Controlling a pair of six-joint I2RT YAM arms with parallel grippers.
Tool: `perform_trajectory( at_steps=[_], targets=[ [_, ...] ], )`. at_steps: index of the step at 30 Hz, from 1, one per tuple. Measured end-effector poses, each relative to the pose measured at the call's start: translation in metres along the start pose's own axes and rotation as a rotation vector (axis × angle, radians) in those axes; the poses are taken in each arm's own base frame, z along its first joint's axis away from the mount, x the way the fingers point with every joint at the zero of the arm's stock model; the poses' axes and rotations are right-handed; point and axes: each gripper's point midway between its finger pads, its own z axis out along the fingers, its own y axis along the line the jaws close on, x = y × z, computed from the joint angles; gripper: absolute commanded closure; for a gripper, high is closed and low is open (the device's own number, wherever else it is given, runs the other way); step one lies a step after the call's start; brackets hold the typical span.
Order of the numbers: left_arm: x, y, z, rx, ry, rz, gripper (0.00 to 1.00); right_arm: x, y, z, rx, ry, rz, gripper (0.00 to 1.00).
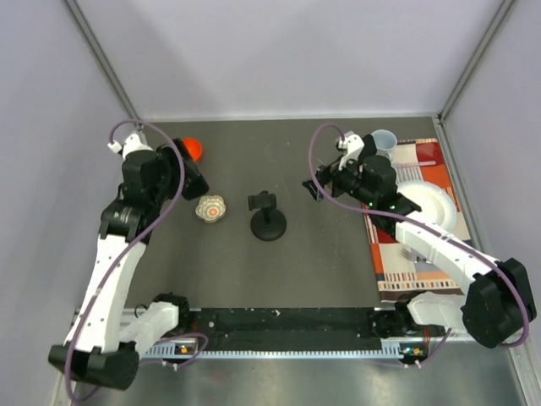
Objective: Place the phone on the phone stand
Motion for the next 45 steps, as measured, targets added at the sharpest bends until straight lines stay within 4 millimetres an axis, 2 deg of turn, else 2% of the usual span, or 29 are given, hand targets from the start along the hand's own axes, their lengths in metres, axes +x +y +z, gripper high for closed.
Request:
perform_trajectory(
  at_steps=[1, 6, 10, 14, 22, 26, 30, 32, 36, 39, 45],
  targets=[
    [-0.005, -0.023, -0.016, 0.106, -0.039, 0.045, 1.00, -0.001, 0.001, 0.000, 0.000, 0.003, 0.007, 0.03],
    [-0.006, -0.083, -0.063, 0.409, -0.114, 0.208, 1.00, -0.015, 0.007, -0.002, -0.017, 0.000, 0.052, 0.04],
    [0.023, -0.122, -0.083, 0.593, -0.082, 0.378, 1.00, -0.035, 0.020, -0.007, -0.059, -0.017, 0.109, 0.06],
    [0.060, -0.143, -0.095, 0.715, -0.020, 0.537, 1.00, -0.060, 0.041, -0.019, -0.128, -0.054, 0.173, 0.07],
    [0.094, -0.152, -0.117, 0.791, -0.016, 0.754, 1.00, -0.094, 0.107, -0.035, -0.280, -0.064, 0.230, 0.14],
    [0.102, -0.154, -0.123, 0.785, -0.034, 0.830, 1.00, -0.104, 0.140, -0.044, -0.350, -0.063, 0.236, 0.17],
    [0.103, -0.151, -0.125, 0.765, -0.050, 0.868, 1.00, -0.109, 0.163, -0.058, -0.395, -0.071, 0.237, 0.19],
    [0.104, -0.148, -0.124, 0.750, -0.050, 0.879, 1.00, -0.113, 0.170, -0.064, -0.414, -0.081, 0.238, 0.24],
    [0.103, -0.143, -0.120, 0.718, -0.054, 0.893, 1.00, -0.124, 0.176, -0.068, -0.410, -0.110, 0.238, 0.24],
    [0.099, -0.142, -0.120, 0.705, -0.064, 0.889, 1.00, -0.125, 0.179, -0.069, -0.404, -0.116, 0.237, 0.25],
    [0.094, -0.140, -0.123, 0.702, -0.081, 0.881, 1.00, -0.134, 0.188, -0.055, -0.358, -0.110, 0.209, 0.28]
  ],
)
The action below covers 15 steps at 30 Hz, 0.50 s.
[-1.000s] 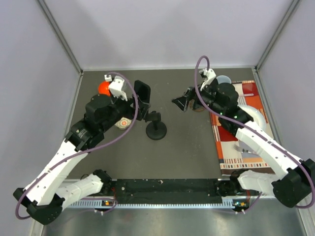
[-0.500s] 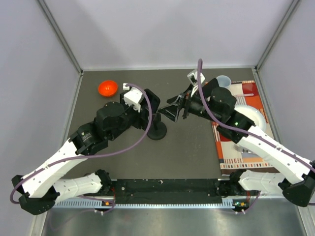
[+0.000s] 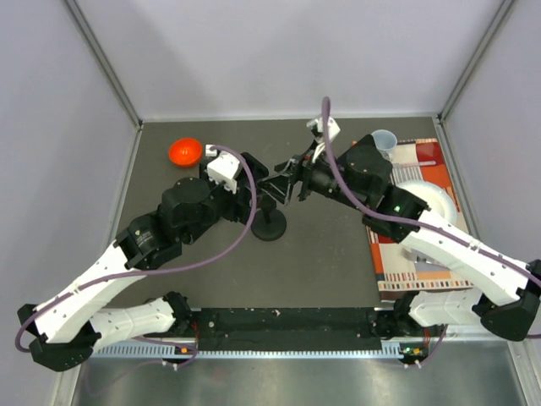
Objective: Place the phone on the phone stand
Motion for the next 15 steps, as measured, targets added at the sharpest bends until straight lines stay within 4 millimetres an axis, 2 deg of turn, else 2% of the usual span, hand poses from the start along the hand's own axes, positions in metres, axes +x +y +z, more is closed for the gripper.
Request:
perform_trajectory(
  at_steps=[4, 11, 15],
  targets=[
    [0.004, 0.000, -0.001, 0.000, 0.015, 0.010, 1.00, 0.002, 0.005, 0.017, 0.021, 0.026, -0.033, 0.38],
    [0.010, 0.001, -0.002, -0.001, 0.034, 0.021, 1.00, 0.027, -0.013, 0.033, 0.081, 0.099, -0.054, 0.55],
    [0.016, 0.003, -0.004, -0.006, 0.043, 0.028, 1.00, 0.035, -0.014, 0.039, 0.075, 0.127, -0.056, 0.56]
  ],
)
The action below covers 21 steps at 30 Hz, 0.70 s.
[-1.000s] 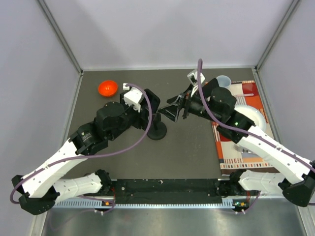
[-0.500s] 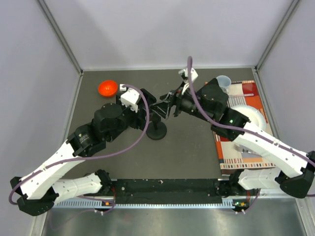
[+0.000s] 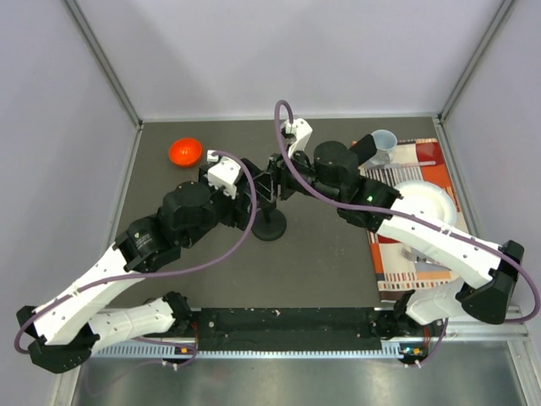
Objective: Place the phone on the phone stand
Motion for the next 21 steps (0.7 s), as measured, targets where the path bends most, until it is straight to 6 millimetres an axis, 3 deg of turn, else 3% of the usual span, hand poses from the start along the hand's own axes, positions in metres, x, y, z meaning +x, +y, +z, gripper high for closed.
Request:
perform_trajectory(
  at_steps=[21],
  targets=[
    [0.005, 0.000, -0.002, 0.011, 0.009, 0.030, 1.00, 0.002, 0.015, 0.006, -0.085, 0.015, -0.007, 0.71]
  ],
)
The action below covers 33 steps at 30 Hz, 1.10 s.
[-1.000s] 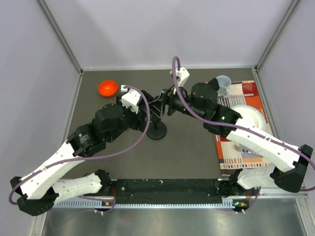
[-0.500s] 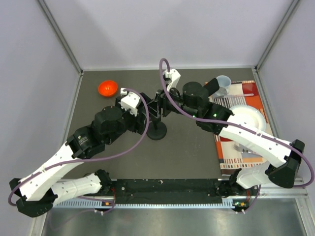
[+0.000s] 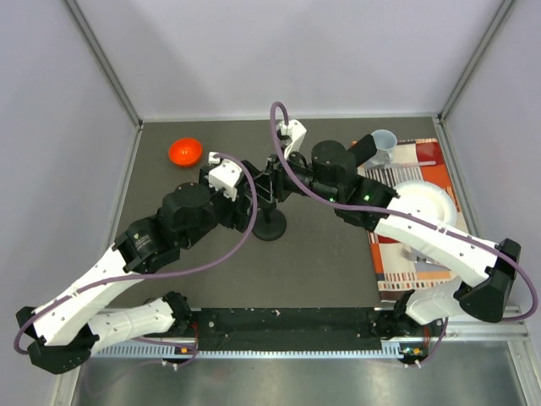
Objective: Place the phone on the phone stand
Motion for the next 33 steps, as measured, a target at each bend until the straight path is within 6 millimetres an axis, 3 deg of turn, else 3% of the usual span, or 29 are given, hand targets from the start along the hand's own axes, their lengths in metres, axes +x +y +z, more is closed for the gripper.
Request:
perform_trajectory(
  at_steps=[6, 9, 12, 15, 16, 17, 20, 23, 26, 30, 33],
  targets=[
    [0.001, -0.002, -0.001, 0.013, 0.003, 0.004, 1.00, 0.006, -0.001, 0.005, -0.002, 0.017, 0.005, 0.87],
    [0.001, -0.002, -0.001, 0.012, 0.003, 0.006, 1.00, 0.005, -0.001, 0.005, 0.006, 0.013, 0.003, 1.00],
    [0.001, -0.002, -0.001, 0.014, 0.002, 0.009, 0.97, 0.005, -0.002, 0.005, 0.013, 0.010, 0.000, 1.00],
    [0.001, -0.001, -0.001, 0.011, 0.002, 0.010, 0.49, 0.004, -0.003, 0.005, 0.019, 0.008, 0.000, 1.00],
    [0.001, -0.001, -0.001, 0.008, 0.002, 0.008, 0.05, 0.004, -0.004, 0.006, 0.023, 0.005, -0.001, 1.00],
    [0.001, 0.000, -0.001, 0.005, 0.000, 0.005, 0.01, 0.003, -0.007, 0.005, 0.027, -0.007, -0.001, 1.00],
    [-0.005, 0.001, -0.006, -0.003, -0.026, -0.035, 0.01, 0.012, -0.021, -0.006, 0.045, -0.012, -0.004, 1.00],
    [-0.019, 0.009, -0.023, -0.021, -0.100, -0.098, 0.05, 0.026, -0.057, -0.030, 0.122, -0.007, 0.008, 1.00],
    [-0.026, 0.015, -0.034, -0.039, -0.140, -0.155, 0.23, 0.030, -0.088, -0.064, 0.212, -0.032, -0.008, 1.00],
    [-0.017, 0.017, -0.023, -0.088, -0.096, -0.212, 0.33, 0.005, -0.108, -0.122, 0.316, -0.155, -0.069, 1.00],
    [0.007, 0.015, 0.004, -0.150, 0.014, -0.239, 0.26, -0.019, -0.111, -0.158, 0.394, -0.254, -0.135, 1.00]
  ],
)
